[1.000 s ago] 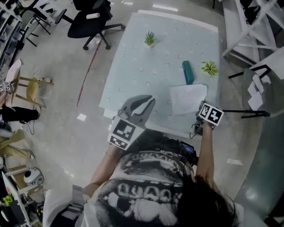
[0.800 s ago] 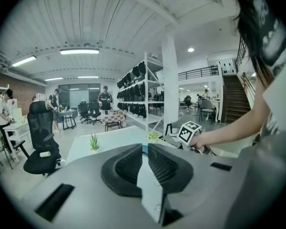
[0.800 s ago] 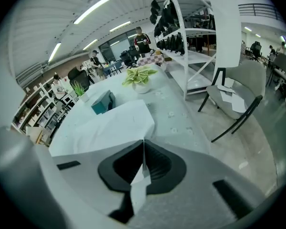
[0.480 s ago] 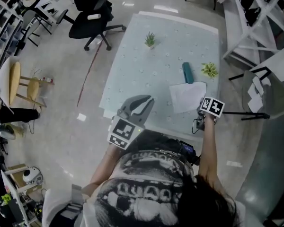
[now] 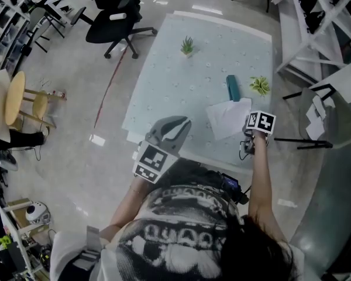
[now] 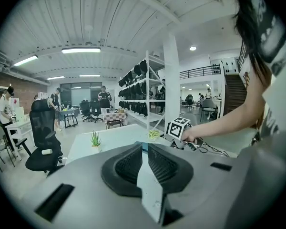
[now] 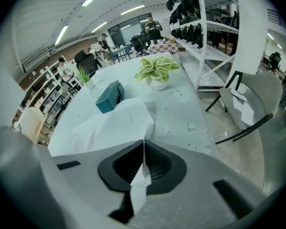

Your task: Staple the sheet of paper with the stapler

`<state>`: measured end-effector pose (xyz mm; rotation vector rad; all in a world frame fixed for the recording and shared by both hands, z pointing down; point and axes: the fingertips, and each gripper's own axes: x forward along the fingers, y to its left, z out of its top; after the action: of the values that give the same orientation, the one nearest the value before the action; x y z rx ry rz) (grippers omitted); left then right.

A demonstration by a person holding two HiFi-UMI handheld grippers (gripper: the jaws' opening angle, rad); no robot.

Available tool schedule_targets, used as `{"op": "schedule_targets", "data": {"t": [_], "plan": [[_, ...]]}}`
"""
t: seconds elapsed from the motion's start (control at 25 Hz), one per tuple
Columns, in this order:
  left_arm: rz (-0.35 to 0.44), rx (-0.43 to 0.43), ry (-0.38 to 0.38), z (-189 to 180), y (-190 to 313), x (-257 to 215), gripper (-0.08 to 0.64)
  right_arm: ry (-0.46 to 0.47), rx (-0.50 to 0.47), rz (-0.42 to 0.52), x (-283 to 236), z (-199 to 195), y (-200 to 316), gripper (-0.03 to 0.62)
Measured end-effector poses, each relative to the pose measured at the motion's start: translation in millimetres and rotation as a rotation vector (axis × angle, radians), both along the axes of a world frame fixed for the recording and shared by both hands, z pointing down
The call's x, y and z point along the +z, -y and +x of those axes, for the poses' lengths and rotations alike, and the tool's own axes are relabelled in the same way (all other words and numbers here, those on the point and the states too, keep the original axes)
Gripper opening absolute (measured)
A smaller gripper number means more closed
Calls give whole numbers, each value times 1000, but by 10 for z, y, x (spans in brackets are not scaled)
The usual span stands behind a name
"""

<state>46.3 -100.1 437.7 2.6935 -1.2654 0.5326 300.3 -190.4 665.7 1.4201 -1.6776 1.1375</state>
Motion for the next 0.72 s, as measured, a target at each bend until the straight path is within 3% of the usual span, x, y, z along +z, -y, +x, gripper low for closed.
{"op": "schedule_targets", "data": {"t": [0.16, 0.4, 0.6, 0.72], "plan": [[-3, -1, -4, -2, -33, 5, 34, -16, -110, -82, 23, -22, -75, 9], [-2, -16, -10, -34, -40, 30, 34, 11, -105, -156, 52, 15, -89, 14], [9, -21, -25, -40, -21, 10, 34, -25, -167, -227, 43, 5, -79, 14], [14, -26, -38, -51, -13, -4, 34, -45, -151, -231, 13, 62, -53, 14]]}}
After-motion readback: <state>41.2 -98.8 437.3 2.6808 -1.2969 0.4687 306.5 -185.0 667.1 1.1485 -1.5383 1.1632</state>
